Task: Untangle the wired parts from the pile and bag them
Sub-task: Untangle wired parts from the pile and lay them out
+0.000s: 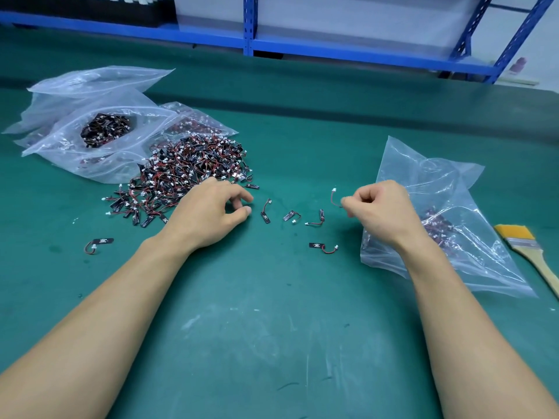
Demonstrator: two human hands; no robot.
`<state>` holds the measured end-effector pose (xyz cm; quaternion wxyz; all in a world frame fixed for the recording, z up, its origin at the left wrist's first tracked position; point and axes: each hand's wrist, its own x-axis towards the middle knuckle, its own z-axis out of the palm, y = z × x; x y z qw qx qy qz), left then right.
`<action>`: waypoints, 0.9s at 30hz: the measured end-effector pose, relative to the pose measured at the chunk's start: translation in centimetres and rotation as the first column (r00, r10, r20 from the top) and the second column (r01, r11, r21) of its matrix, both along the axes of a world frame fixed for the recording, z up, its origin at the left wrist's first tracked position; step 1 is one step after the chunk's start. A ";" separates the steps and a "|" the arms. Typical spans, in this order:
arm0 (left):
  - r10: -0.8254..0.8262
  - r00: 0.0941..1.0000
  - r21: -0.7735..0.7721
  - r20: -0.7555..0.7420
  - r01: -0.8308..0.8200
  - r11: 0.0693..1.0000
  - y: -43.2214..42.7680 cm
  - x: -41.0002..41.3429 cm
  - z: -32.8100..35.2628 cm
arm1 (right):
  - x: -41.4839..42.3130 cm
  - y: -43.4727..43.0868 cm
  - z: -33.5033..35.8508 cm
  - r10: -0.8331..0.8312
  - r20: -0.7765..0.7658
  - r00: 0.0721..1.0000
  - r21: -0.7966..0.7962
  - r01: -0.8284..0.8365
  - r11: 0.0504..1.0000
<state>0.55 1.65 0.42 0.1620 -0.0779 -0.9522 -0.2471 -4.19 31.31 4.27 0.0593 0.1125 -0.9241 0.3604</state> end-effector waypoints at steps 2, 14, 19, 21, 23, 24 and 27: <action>0.004 1.000 0.007 -0.005 -0.004 1.000 0.0 0.0 0.0 | -0.3 0.1 -0.4 -0.087 0.014 0.996 0.127 0.084 0.988; 0.125 0.991 0.025 -0.043 -0.123 0.992 -0.8 -0.1 0.1 | 1.4 -0.5 0.9 0.335 0.093 0.938 0.255 -0.348 0.902; 0.179 0.981 0.042 -0.075 -0.176 0.983 -1.0 0.1 0.4 | 1.8 -1.1 0.6 0.456 0.141 0.879 0.342 -0.475 0.811; 0.188 0.979 0.047 -0.077 -0.185 0.982 -1.0 0.1 0.5 | 2.0 -1.3 0.5 0.481 0.149 0.864 0.345 -0.502 0.793; 0.188 0.979 0.050 -0.076 -0.185 0.982 -1.0 0.1 0.6 | 2.5 -2.2 0.4 0.528 0.160 0.834 0.328 -0.549 0.768; 0.187 0.979 0.052 -0.077 -0.184 0.982 -1.0 0.1 0.6 | 2.9 -3.0 0.3 0.557 0.154 0.816 0.323 -0.574 0.752; 0.189 0.978 0.059 -0.089 -0.184 0.981 -1.1 0.0 0.4 | 4.5 -5.8 -0.5 0.656 0.065 0.752 0.318 -0.639 0.700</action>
